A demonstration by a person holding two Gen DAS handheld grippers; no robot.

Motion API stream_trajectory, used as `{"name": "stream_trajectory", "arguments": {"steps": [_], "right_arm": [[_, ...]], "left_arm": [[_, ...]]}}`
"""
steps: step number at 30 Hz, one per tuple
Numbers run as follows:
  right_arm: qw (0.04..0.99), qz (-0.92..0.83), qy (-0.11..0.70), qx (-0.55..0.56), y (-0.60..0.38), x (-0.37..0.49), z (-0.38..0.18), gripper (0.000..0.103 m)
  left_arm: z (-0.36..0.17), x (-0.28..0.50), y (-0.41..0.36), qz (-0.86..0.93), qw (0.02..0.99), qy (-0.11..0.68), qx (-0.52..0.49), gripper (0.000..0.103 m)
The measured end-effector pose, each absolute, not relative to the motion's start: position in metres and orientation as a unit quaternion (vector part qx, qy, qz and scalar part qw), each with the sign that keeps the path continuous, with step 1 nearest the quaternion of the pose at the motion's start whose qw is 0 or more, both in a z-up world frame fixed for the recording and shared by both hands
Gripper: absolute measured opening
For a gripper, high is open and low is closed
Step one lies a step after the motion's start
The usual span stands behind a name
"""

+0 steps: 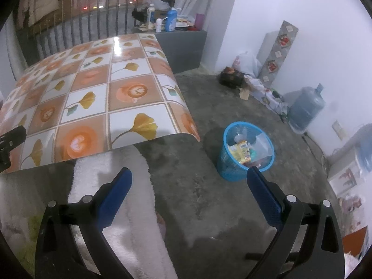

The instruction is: Collect trash

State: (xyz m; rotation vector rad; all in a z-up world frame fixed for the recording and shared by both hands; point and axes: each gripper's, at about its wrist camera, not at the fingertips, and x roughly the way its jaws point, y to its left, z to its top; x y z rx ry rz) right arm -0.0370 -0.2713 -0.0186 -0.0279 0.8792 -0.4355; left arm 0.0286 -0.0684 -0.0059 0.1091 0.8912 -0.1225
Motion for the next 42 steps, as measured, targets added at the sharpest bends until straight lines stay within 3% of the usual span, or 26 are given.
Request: {"name": "stream_trajectory", "arguments": {"steps": [42], "right_arm": [[0.884, -0.211, 0.418, -0.011, -0.2729, -0.0373, -0.0170, 0.095]], "left_arm": [[-0.0081, 0.0278, -0.0665, -0.057, 0.898, 0.433, 0.050, 0.097]]}}
